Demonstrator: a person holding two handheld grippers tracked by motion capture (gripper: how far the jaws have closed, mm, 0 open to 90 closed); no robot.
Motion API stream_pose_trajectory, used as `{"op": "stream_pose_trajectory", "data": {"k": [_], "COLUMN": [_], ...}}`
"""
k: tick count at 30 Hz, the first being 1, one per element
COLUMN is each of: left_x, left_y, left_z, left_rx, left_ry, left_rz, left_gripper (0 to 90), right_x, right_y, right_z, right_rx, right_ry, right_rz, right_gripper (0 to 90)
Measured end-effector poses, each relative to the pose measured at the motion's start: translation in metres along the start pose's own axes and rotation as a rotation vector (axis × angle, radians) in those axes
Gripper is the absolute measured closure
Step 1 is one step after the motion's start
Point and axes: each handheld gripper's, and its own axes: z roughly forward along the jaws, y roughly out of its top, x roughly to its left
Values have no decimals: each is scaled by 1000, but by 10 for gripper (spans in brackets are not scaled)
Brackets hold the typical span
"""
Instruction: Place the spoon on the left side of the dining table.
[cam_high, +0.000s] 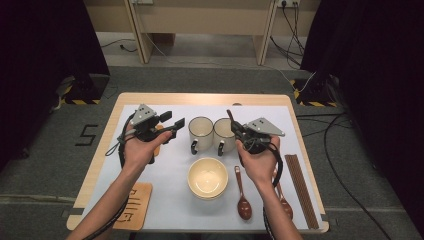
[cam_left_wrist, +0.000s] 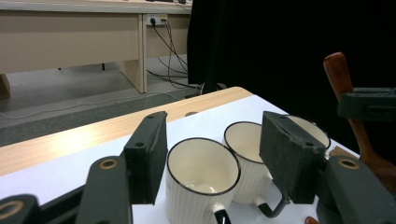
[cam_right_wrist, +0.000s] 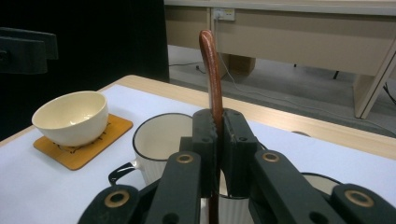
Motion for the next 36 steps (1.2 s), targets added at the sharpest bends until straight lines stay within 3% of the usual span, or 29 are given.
{"op": "stream_pose_trajectory", "data": {"k": [11,36], "left_x": [-10,-28], "left_y": [17,35], "left_z": [14,33], "left_rx": [-12,-9], "left_ry": [-27,-93], "left_rz": [14,10], "left_gripper": [425,451], "right_x": [7,21], "right_y": [4,13], "right_z": [8,22], "right_rx": [-16,-31], "right_ry": [15,36], "right_rz": [2,-19], "right_gripper": [850,850]}}
